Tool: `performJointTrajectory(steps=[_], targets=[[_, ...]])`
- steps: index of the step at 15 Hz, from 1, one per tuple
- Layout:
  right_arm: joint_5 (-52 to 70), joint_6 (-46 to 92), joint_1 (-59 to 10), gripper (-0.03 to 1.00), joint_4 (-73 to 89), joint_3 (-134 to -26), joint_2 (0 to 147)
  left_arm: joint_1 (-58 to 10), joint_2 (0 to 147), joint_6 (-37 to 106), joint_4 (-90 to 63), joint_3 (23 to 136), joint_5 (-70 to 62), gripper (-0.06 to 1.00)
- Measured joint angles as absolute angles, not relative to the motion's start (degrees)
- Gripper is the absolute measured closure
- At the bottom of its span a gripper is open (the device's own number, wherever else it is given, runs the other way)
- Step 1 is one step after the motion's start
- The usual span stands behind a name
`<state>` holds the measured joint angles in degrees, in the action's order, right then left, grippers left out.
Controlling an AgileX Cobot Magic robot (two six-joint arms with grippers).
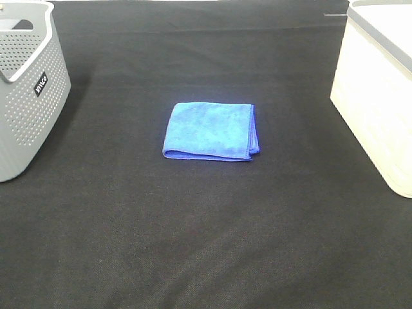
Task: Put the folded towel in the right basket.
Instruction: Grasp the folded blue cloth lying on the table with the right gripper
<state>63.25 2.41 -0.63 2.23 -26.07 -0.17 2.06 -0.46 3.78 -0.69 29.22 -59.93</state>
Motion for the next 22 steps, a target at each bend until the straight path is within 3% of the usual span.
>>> performJointTrajectory(steps=[22], targets=[[63.25,2.41,-0.63,-0.01,1.78,-26.07,-0.17,2.06,-0.46,3.78,-1.15,29.22,-59.93,-0.04]])
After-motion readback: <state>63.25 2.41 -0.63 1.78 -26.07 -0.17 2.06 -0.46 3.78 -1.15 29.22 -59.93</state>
